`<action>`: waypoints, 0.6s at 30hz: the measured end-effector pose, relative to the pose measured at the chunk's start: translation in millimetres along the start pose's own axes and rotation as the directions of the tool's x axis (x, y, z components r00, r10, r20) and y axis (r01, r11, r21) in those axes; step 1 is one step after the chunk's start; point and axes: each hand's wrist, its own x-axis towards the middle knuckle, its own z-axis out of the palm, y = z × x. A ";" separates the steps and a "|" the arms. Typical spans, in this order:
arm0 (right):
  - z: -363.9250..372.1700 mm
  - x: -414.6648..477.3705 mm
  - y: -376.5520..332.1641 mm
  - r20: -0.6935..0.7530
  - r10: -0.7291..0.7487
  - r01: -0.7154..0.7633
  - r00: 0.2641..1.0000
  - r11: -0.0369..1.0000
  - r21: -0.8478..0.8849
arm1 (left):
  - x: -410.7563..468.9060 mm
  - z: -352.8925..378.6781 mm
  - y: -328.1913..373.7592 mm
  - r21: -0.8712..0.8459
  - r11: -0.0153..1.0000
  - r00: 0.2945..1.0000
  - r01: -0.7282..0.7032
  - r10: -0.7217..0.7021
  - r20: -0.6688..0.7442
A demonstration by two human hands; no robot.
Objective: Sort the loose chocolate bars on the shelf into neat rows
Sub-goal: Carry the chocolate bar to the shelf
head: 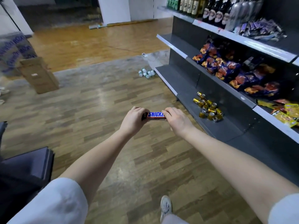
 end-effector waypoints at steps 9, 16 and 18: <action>8.0 61.5 136.9 -0.029 0.042 -0.042 0.999 0.999 -0.025 | 138.8 51.4 14.7 -0.008 1.000 0.999 0.008 -0.008 -0.042; 37.0 70.1 198.2 0.006 0.122 -0.122 0.993 0.992 0.025 | 206.9 92.7 12.2 -0.012 1.000 0.998 -0.019 0.019 0.058; 44.3 77.5 217.5 0.007 0.146 -0.146 0.989 0.989 0.028 | 226.1 105.1 11.1 -0.016 1.000 0.997 -0.020 0.021 0.071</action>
